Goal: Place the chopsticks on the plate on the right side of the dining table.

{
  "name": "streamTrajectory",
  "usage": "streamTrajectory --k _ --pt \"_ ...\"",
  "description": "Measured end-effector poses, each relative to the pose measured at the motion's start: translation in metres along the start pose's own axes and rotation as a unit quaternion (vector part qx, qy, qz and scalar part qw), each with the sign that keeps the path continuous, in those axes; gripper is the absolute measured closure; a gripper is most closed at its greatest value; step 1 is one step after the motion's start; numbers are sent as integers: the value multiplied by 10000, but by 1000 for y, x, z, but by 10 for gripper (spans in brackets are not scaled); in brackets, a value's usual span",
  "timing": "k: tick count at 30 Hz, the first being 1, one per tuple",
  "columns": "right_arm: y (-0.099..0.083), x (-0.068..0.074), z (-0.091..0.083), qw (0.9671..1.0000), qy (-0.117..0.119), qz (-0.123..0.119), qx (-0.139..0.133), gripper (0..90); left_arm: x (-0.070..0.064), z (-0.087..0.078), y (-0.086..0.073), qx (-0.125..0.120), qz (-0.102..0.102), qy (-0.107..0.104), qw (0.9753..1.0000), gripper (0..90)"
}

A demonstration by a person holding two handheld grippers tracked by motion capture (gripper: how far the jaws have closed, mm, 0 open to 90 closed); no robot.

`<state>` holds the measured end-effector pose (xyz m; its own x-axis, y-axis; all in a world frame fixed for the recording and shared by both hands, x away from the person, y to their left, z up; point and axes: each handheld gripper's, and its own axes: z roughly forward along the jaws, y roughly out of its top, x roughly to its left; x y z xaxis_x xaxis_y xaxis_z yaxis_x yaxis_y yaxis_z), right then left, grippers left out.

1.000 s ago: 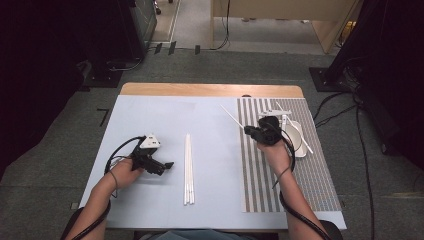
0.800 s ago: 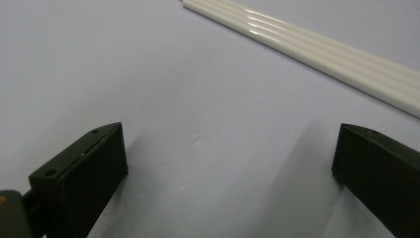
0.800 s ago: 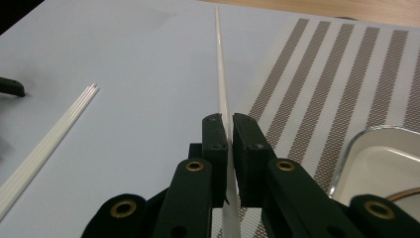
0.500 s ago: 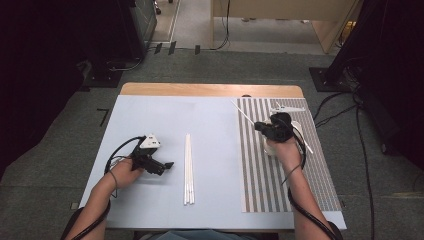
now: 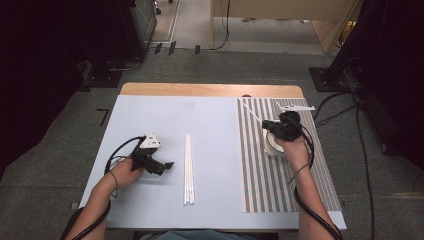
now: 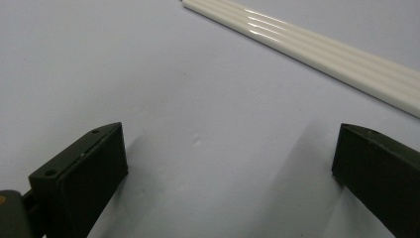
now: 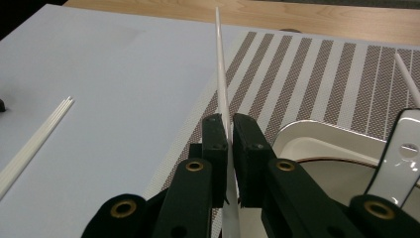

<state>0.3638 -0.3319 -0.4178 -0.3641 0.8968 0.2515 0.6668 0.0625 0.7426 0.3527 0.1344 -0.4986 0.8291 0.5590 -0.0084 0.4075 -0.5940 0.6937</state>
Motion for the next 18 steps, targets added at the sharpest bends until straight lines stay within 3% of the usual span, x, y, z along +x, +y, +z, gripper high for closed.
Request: streamTrajectory --k 7,18 --pt "1 -5 -4 10000 -52 -25 19 852 0 0 0 2 2 0 10000 2" --pt "0 -21 -15 9998 -124 124 -38 852 0 0 0 2 2 0 10000 2"
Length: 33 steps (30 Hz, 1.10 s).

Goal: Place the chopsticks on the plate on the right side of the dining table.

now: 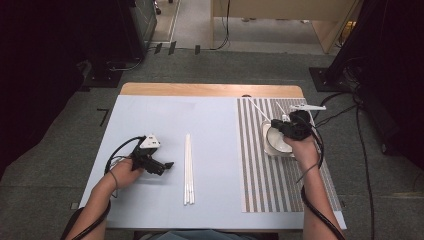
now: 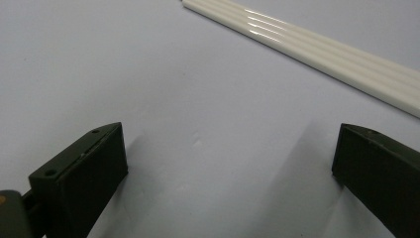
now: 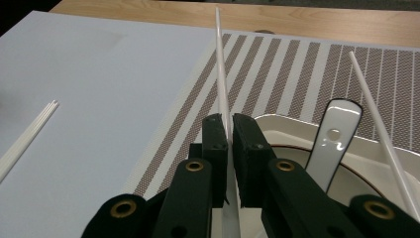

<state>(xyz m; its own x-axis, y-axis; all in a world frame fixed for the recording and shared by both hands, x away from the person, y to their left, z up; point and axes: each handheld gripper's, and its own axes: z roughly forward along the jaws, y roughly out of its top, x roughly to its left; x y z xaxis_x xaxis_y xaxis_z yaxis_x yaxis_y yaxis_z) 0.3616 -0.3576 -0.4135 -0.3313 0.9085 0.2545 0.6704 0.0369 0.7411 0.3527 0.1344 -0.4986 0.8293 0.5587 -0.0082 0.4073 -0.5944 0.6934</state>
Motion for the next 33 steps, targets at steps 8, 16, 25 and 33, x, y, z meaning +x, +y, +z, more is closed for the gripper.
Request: streamTrajectory --k 8,16,25,33 --pt "0 -14 -11 9999 -76 32 -69 851 0 0 0 0 0 0 10000 2" --pt "-1 -28 -22 9997 -187 88 -161 852 0 0 0 -1 -1 0 10000 2" --pt "-3 -42 -31 9993 -297 148 -191 852 0 0 0 0 -1 -1 10000 2" --pt "-3 -59 -47 9981 -434 283 -320 851 0 0 0 0 -1 -1 10000 2"
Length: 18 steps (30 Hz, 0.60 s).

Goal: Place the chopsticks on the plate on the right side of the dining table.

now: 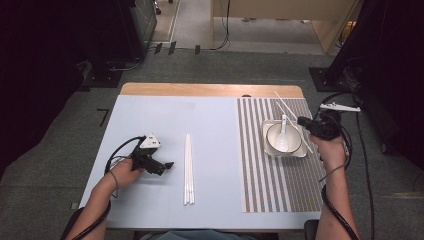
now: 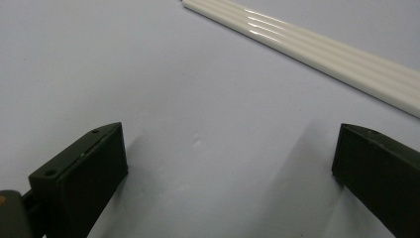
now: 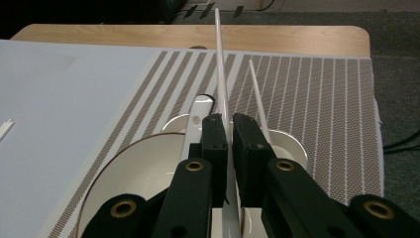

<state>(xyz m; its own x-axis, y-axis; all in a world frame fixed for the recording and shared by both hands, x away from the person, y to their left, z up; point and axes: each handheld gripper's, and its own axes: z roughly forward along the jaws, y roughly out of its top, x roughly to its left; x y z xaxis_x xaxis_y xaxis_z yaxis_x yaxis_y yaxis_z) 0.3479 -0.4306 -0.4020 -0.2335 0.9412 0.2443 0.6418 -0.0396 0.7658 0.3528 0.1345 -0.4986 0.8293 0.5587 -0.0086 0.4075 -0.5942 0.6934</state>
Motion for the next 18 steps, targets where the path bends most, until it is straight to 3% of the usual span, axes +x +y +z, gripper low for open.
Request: streamTrajectory --k 12,18 --pt "-15 -30 -1 9993 -165 343 2 851 0 0 0 0 2 -1 10000 2" --pt "-23 -37 8 9989 -291 319 154 851 0 0 0 -1 -2 4 10000 1"
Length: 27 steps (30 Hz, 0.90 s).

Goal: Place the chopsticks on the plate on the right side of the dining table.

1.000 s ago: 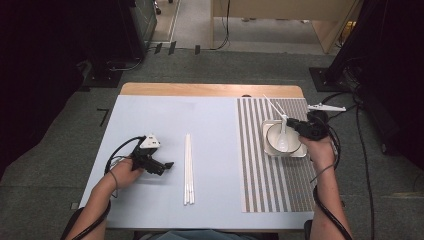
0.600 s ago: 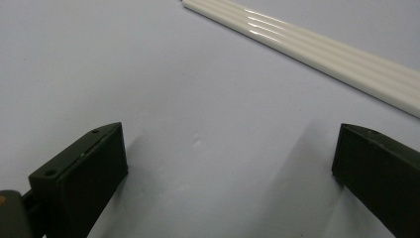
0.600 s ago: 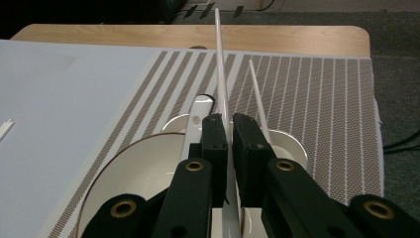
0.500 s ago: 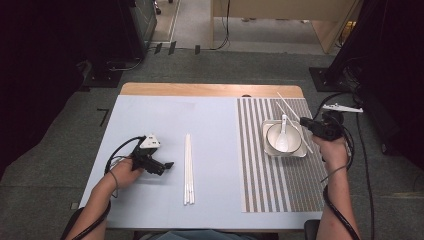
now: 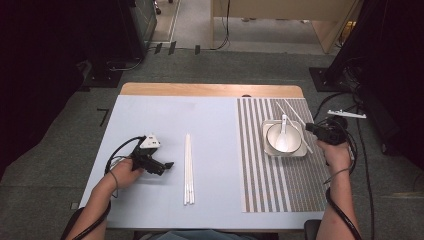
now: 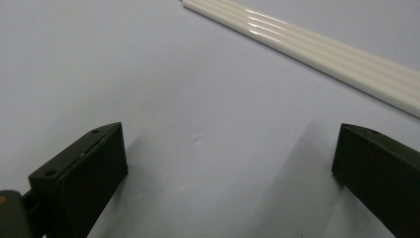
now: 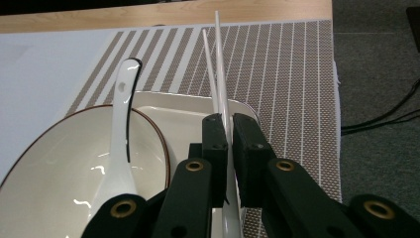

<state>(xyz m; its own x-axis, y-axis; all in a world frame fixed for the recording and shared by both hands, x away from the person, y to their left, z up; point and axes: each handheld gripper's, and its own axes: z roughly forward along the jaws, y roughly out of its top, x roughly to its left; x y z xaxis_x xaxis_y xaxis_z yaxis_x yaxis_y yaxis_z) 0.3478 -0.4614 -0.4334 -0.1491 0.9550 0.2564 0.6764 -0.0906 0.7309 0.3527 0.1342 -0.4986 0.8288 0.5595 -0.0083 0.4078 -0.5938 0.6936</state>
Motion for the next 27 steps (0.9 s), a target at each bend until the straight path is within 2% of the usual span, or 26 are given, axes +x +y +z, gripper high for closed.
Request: streamTrajectory --k 8,18,27 --pt "-8 -3 17 9995 -18 -316 68 851 0 0 0 3 -2 3 10000 0" --pt "-14 -8 28 9992 48 -386 52 851 0 0 0 2 -5 2 10000 0" --pt "-18 -11 34 9987 76 -460 182 850 0 0 0 5 -3 6 10000 0"
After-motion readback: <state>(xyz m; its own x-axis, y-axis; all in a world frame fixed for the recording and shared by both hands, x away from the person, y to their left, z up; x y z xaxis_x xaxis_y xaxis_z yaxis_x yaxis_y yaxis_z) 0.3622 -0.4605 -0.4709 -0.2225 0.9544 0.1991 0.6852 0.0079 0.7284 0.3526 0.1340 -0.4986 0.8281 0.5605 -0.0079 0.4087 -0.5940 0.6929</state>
